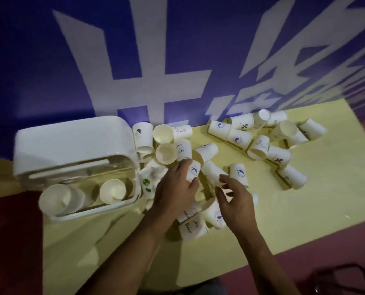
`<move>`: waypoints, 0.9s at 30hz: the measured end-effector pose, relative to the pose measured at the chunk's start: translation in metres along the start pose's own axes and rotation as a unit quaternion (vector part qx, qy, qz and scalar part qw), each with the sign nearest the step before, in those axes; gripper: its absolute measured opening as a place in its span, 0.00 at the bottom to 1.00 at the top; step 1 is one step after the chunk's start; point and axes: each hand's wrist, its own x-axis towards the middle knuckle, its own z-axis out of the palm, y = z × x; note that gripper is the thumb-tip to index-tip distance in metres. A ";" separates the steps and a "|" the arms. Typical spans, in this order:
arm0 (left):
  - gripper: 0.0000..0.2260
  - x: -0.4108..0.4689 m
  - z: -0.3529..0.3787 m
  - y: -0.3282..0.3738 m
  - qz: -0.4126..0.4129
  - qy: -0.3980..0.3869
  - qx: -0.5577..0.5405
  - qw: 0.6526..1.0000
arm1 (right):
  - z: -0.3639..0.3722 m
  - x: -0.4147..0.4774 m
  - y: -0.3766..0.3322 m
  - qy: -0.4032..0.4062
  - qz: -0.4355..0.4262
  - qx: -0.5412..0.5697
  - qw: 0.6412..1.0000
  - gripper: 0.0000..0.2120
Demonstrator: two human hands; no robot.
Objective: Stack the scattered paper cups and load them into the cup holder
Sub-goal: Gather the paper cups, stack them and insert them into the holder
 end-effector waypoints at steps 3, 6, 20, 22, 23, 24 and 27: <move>0.25 0.033 0.025 0.024 0.005 -0.012 0.028 1.000 | -0.024 0.013 0.020 -0.007 -0.003 -0.008 1.000 0.16; 0.28 0.067 0.050 0.050 -0.005 -0.022 0.049 0.999 | -0.049 0.030 0.041 -0.020 0.015 -0.005 1.000 0.15; 0.37 0.203 0.136 0.072 0.068 -0.052 0.269 0.959 | -0.107 0.124 0.122 -0.056 0.048 -0.025 0.997 0.16; 0.37 0.220 0.141 0.070 0.087 -0.060 0.295 0.950 | -0.108 0.135 0.127 -0.057 0.041 -0.031 0.997 0.16; 0.35 0.227 0.142 0.069 0.097 -0.060 0.306 0.945 | -0.108 0.140 0.129 -0.058 0.037 -0.032 0.997 0.17; 0.33 0.234 0.145 0.067 0.106 -0.058 0.320 0.940 | -0.107 0.146 0.131 -0.060 0.034 -0.031 0.997 0.17; 0.28 0.248 0.151 0.061 0.115 -0.059 0.357 0.925 | -0.106 0.163 0.132 -0.059 0.018 -0.022 0.998 0.18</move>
